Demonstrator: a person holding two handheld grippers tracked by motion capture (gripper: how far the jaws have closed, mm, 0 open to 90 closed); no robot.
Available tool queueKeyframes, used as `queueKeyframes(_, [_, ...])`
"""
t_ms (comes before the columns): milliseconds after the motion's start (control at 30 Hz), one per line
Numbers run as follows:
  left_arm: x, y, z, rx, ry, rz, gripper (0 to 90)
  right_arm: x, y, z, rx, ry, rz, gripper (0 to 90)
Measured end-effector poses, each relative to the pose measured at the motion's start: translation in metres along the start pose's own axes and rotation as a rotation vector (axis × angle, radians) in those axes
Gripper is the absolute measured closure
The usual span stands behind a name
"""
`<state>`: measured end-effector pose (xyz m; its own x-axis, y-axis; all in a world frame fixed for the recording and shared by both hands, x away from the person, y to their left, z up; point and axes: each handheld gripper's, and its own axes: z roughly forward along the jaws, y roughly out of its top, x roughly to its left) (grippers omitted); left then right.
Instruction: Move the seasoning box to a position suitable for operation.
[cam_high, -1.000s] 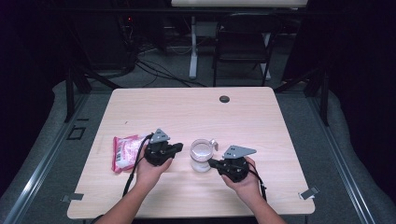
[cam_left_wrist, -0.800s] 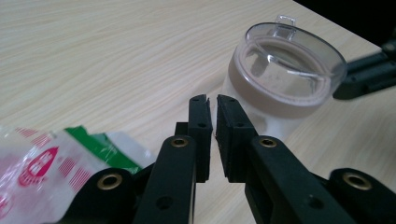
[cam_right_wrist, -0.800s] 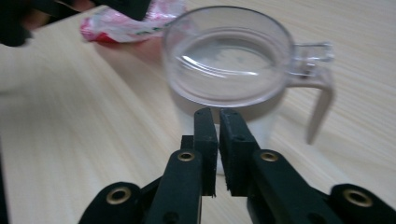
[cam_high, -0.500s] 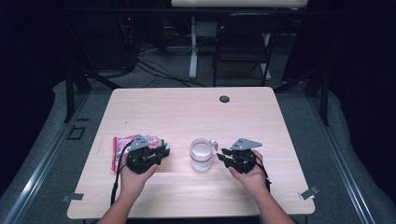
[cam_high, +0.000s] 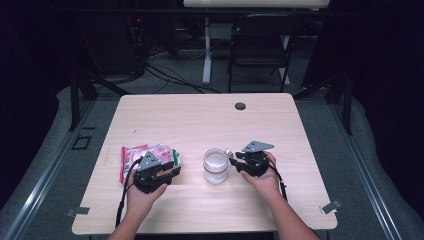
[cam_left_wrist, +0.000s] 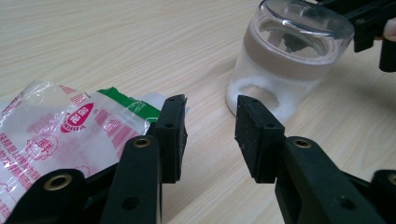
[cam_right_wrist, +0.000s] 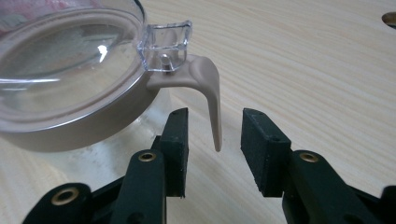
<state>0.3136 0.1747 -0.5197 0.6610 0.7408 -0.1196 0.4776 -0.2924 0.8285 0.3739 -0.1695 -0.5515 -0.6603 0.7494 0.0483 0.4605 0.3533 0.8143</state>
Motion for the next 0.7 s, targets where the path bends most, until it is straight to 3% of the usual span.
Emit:
queueKeyframes(100, [0.001, -0.002, -0.004, -0.009, 0.016, -0.010, 63.5, 0.000, 0.001, 0.006, 0.023, -0.002, -0.011, 62.5])
queueKeyframes(367, [0.007, -0.007, -0.013, -0.035, 0.039, -0.053, 58.9, -0.004, 0.007, 0.016, 0.021, 0.027, 0.003, 63.0])
queueKeyframes(567, [0.007, -0.011, -0.018, -0.039, 0.048, -0.038, 59.9, -0.003, 0.009, 0.022, 0.024, 0.033, 0.007, 68.0])
queueKeyframes(700, [0.008, -0.012, -0.019, -0.047, 0.046, -0.044, 61.8, -0.002, 0.011, 0.023, 0.024, 0.024, -0.007, 78.0])
